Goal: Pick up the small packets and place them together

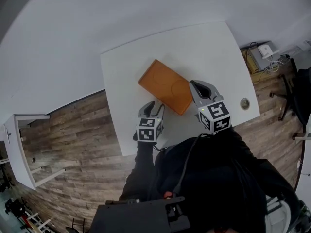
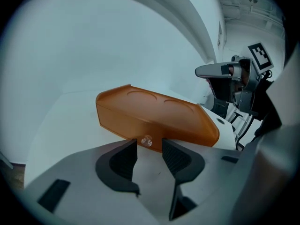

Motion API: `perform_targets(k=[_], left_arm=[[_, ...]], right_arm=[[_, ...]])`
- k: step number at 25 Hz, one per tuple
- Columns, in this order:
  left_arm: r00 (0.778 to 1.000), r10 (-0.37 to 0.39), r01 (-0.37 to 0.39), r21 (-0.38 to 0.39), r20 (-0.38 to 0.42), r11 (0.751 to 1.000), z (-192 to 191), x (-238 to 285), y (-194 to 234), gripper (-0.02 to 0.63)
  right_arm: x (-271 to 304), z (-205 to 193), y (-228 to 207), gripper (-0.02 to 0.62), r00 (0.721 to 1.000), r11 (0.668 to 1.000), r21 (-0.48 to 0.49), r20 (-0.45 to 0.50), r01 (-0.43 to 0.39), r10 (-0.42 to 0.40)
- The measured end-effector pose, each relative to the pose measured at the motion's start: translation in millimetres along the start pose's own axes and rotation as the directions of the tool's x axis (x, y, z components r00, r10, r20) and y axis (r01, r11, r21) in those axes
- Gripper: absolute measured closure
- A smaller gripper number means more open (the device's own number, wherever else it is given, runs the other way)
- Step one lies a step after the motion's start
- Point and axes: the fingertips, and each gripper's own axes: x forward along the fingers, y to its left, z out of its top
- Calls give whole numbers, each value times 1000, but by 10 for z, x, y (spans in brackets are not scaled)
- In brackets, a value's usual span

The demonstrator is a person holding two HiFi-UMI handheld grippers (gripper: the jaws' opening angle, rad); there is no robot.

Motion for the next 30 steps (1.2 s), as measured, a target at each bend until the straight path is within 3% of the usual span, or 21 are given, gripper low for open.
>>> perform_targets(k=[8, 17, 19, 21, 30], left_arm=[[997, -71, 74, 93, -39, 993, -49, 130, 1, 453], [988, -138, 151, 247, -69, 957, -33, 165, -46, 469], [990, -125, 138, 254, -67, 957, -33, 168, -22, 479], [993, -102, 114, 255, -61, 960, -35, 176, 18, 534], [994, -87, 101, 246, -68, 964, -28, 181, 6, 535]], right_arm=[[54, -90, 1, 600, 999, 1000, 0, -32, 2, -2], [101, -137, 11, 600, 999, 1000, -4, -51, 1, -1], [103, -148, 8, 600, 999, 1000, -4, -54, 3, -4], [101, -170, 12, 600, 998, 1000, -8, -57, 5, -5], [73, -214, 2, 600, 998, 1000, -16, -63, 8, -9]])
